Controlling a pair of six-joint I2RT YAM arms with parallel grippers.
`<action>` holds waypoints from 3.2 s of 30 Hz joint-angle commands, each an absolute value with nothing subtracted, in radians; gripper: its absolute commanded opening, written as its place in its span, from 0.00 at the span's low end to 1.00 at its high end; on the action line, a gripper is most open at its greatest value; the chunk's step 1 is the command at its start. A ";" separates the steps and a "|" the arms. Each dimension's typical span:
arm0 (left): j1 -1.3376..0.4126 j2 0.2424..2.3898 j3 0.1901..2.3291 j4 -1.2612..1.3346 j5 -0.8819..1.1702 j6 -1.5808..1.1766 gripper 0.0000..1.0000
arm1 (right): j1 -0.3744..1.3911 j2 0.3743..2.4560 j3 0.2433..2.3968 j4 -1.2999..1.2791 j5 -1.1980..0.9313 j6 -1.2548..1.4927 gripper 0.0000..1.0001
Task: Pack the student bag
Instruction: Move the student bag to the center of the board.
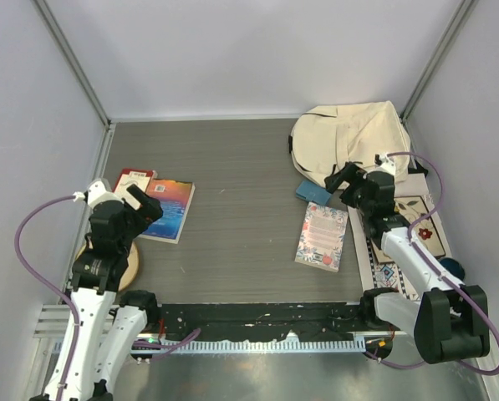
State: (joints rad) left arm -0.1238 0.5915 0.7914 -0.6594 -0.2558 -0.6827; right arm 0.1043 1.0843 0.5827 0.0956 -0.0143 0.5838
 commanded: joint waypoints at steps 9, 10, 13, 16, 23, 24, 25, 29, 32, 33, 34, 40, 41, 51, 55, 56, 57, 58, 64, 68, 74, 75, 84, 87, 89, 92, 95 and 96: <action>-0.124 0.540 0.752 -0.666 -0.117 -0.686 1.00 | 0.084 1.023 0.637 -0.026 -0.005 0.701 0.87; -0.123 0.546 0.753 -0.667 -0.115 -0.680 1.00 | 0.083 1.025 0.640 -0.026 -0.005 0.703 0.87; -0.123 0.560 0.756 -0.669 -0.117 -0.667 1.00 | 0.075 1.049 0.667 -0.028 0.063 0.733 0.83; -0.123 0.580 0.759 -0.654 -0.095 -0.661 1.00 | 0.072 1.110 0.724 -0.075 0.129 0.777 0.82; -0.123 0.595 0.758 -0.684 -0.054 -0.646 1.00 | 0.038 1.317 0.811 -0.092 0.230 0.894 0.84; -0.123 0.591 0.750 -0.680 -0.042 -0.647 1.00 | 0.032 1.357 0.819 -0.092 0.229 0.899 0.85; -0.123 0.583 0.746 -0.678 -0.040 -0.650 1.00 | 0.016 1.380 0.834 -0.092 0.226 0.902 0.86; -0.124 0.545 0.709 -0.655 -0.034 -0.676 0.99 | -0.031 1.476 0.876 -0.097 0.218 0.920 0.86; -0.123 0.540 0.703 -0.647 -0.031 -0.681 1.00 | -0.051 1.540 0.887 -0.037 0.213 0.931 0.86; -0.123 0.545 0.701 -0.646 -0.028 -0.681 1.00 | -0.055 1.554 0.888 -0.022 0.203 0.936 0.86; -0.123 0.549 0.700 -0.644 -0.026 -0.680 1.00 | -0.060 1.568 0.899 -0.012 0.196 0.937 0.86; -0.124 0.577 0.677 -0.620 -0.006 -0.684 1.00 | -0.078 1.673 0.971 -0.006 0.192 0.957 0.86; -0.123 0.577 0.672 -0.618 -0.005 -0.684 1.00 | -0.083 1.681 0.977 -0.006 0.189 0.960 0.86; -0.124 0.581 0.655 -0.603 -0.005 -0.693 1.00 | -0.091 1.767 1.043 0.026 0.176 0.956 0.72; -0.124 0.583 0.652 -0.600 -0.005 -0.693 1.00 | -0.092 1.766 1.042 0.034 0.184 0.943 0.51; -0.123 0.584 0.653 -0.597 -0.005 -0.695 1.00 | -0.092 1.760 1.042 0.043 0.178 0.939 0.44; -0.123 0.584 0.650 -0.595 -0.005 -0.696 1.00 | -0.092 1.756 1.042 0.049 0.175 0.933 0.31; -0.123 0.586 0.649 -0.592 -0.003 -0.698 1.00 | -0.092 1.755 1.046 0.052 0.170 0.933 0.26; -0.123 0.589 0.643 -0.586 0.026 -0.701 1.00 | -0.091 1.740 1.089 0.058 0.133 0.907 0.01; -0.123 0.581 0.641 -0.592 0.026 -0.701 1.00 | -0.092 1.718 1.118 0.083 0.121 0.888 0.01; -0.123 0.583 0.638 -0.580 0.028 -0.703 1.00 | -0.092 1.765 1.334 0.077 -0.151 0.829 0.01; -0.123 0.583 0.641 -0.580 0.031 -0.703 1.00 | -0.092 1.779 1.382 0.052 -0.187 0.827 0.01; -0.123 0.594 0.646 -0.561 0.034 -0.704 1.00 | -0.055 1.733 1.502 0.069 -0.389 0.836 0.01; -0.123 0.598 0.650 -0.551 0.040 -0.707 1.00 | -0.011 1.720 1.511 0.072 -0.431 0.825 0.01; -0.123 0.601 0.650 -0.542 0.048 -0.712 1.00 | 0.000 1.713 1.509 0.081 -0.437 0.827 0.01; -0.124 0.601 0.653 -0.545 0.052 -0.715 0.99 | 0.067 1.707 1.516 0.078 -0.445 0.819 0.01; -0.123 0.591 0.657 -0.551 0.051 -0.716 1.00 | 0.116 1.697 1.513 0.074 -0.443 0.810 0.01; -0.124 0.586 0.657 -0.552 0.051 -0.716 1.00 | 0.127 1.694 1.509 0.075 -0.445 0.810 0.01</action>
State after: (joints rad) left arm -0.1238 0.5999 0.6422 -0.5911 0.0284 -0.7067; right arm 0.0429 1.7939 1.4551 -0.0006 -0.2874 0.8085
